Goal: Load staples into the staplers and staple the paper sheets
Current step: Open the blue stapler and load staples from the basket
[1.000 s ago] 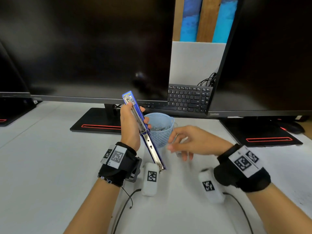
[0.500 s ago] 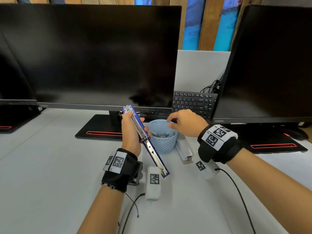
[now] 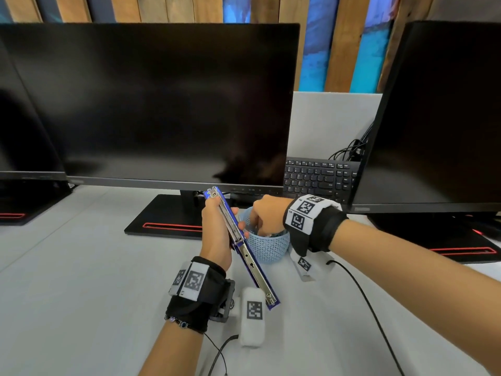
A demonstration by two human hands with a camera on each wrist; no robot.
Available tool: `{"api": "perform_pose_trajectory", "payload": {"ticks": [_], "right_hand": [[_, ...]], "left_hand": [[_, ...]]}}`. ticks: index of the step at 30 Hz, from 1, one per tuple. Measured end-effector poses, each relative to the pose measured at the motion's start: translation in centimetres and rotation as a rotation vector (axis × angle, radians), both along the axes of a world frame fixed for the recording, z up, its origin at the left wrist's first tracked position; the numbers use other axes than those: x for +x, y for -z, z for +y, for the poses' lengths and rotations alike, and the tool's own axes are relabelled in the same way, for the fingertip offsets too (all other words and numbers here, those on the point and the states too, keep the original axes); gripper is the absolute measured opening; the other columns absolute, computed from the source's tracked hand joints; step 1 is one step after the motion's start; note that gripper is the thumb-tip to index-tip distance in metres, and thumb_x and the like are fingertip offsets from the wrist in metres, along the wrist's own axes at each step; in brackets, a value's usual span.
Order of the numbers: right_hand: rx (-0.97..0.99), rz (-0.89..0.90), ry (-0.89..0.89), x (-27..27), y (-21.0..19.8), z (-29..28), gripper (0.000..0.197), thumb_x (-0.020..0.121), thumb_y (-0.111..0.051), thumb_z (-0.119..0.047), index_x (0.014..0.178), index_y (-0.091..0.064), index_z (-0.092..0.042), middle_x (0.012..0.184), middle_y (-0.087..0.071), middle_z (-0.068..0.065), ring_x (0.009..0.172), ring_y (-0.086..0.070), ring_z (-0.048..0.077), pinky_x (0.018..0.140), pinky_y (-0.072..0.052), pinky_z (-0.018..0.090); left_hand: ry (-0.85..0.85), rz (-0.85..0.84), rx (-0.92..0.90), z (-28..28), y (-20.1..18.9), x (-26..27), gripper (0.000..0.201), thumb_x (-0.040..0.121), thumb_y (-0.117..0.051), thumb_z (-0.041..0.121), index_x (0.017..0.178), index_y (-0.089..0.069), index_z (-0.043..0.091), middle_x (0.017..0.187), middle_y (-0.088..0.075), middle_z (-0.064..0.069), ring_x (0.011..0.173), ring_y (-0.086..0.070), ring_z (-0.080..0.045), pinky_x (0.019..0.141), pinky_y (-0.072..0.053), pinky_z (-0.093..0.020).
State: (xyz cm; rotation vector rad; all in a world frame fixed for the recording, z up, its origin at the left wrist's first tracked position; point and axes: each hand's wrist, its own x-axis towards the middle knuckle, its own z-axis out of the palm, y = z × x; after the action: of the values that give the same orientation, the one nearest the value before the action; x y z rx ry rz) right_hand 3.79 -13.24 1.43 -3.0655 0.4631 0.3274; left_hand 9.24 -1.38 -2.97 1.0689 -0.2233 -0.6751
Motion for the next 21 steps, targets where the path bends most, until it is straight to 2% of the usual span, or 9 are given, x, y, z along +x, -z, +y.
{"api": "perform_pose_trajectory", "payload": {"ticks": [2, 4, 7, 11, 14, 17, 19, 21], "right_hand": [[0.018, 0.045, 0.018, 0.0, 0.1, -0.1, 0.029, 0.086, -0.063, -0.022, 0.112, -0.07, -0.013, 0.104, -0.072, 0.007, 0.095, -0.068, 0.023, 0.079, -0.058, 0.032], [0.038, 0.073, 0.022, -0.1, -0.3, -0.2, 0.031, 0.089, -0.056, -0.017, 0.118, -0.067, -0.016, 0.108, -0.07, 0.005, 0.098, -0.065, 0.022, 0.082, -0.055, 0.031], [0.087, 0.081, 0.015, -0.3, -1.2, -0.6, 0.038, 0.09, -0.053, -0.009, 0.125, -0.064, -0.019, 0.111, -0.067, 0.001, 0.104, -0.061, 0.02, 0.09, -0.052, 0.032], [0.141, 0.218, -0.005, -0.2, -1.7, -1.2, 0.042, 0.085, -0.067, -0.02, 0.126, -0.061, -0.022, 0.12, -0.065, -0.001, 0.103, -0.06, 0.017, 0.089, -0.052, 0.032], [0.099, 0.273, 0.007, -0.2, -0.8, -1.5, 0.042, 0.083, -0.07, -0.023, 0.124, -0.061, -0.02, 0.121, -0.064, 0.001, 0.105, -0.061, 0.02, 0.091, -0.053, 0.035], [0.003, 0.188, -0.052, -0.3, 0.2, -1.6, 0.036, 0.085, -0.066, -0.023, 0.121, -0.064, -0.019, 0.115, -0.065, 0.001, 0.094, -0.058, 0.017, 0.079, -0.048, 0.028], [0.035, 0.129, -0.087, -0.4, 0.3, -1.8, 0.028, 0.084, -0.067, -0.019, 0.112, -0.069, -0.017, 0.107, -0.068, 0.0, 0.087, -0.057, 0.015, 0.076, -0.047, 0.026], [0.098, 0.082, -0.1, -0.4, 0.0, -2.2, 0.019, 0.081, -0.071, -0.019, 0.1, -0.072, -0.017, 0.098, -0.071, -0.001, 0.084, -0.061, 0.013, 0.076, -0.054, 0.027]], "left_hand": [[-0.017, -0.001, 0.004, -0.2, 0.3, 0.3, 0.058, 0.094, -0.036, 0.049, 0.124, -0.05, 0.002, 0.079, -0.05, -0.007, 0.054, -0.047, -0.014, 0.052, -0.045, -0.025], [-0.028, -0.011, 0.004, -0.3, 0.5, 0.4, 0.06, 0.093, -0.036, 0.05, 0.129, -0.047, 0.004, 0.082, -0.05, -0.008, 0.053, -0.048, -0.014, 0.049, -0.046, -0.025], [-0.025, -0.033, -0.013, -0.4, 0.5, 0.3, 0.051, 0.095, -0.035, 0.046, 0.119, -0.049, 0.004, 0.077, -0.049, -0.008, 0.049, -0.046, -0.013, 0.048, -0.044, -0.025], [0.014, -0.02, 0.004, -0.3, 0.1, 0.0, 0.045, 0.096, -0.032, 0.048, 0.092, -0.05, 0.007, 0.064, -0.044, -0.007, 0.043, -0.045, -0.012, 0.048, -0.042, -0.022], [0.014, -0.016, -0.003, -0.2, 0.1, -0.1, 0.045, 0.097, -0.032, 0.048, 0.096, -0.049, 0.007, 0.063, -0.044, -0.008, 0.042, -0.045, -0.012, 0.045, -0.043, -0.021], [0.005, -0.017, -0.001, -0.3, 0.2, -0.1, 0.046, 0.096, -0.032, 0.048, 0.104, -0.05, 0.006, 0.067, -0.045, -0.009, 0.044, -0.046, -0.012, 0.044, -0.045, -0.021], [-0.001, -0.029, 0.006, -0.3, 0.1, -0.1, 0.046, 0.096, -0.032, 0.047, 0.1, -0.051, 0.005, 0.066, -0.045, -0.009, 0.046, -0.045, -0.013, 0.047, -0.043, -0.023], [-0.001, -0.042, 0.001, -0.3, 0.1, -0.1, 0.045, 0.096, -0.032, 0.046, 0.096, -0.051, 0.005, 0.064, -0.044, -0.008, 0.046, -0.045, -0.014, 0.049, -0.043, -0.024]]}}
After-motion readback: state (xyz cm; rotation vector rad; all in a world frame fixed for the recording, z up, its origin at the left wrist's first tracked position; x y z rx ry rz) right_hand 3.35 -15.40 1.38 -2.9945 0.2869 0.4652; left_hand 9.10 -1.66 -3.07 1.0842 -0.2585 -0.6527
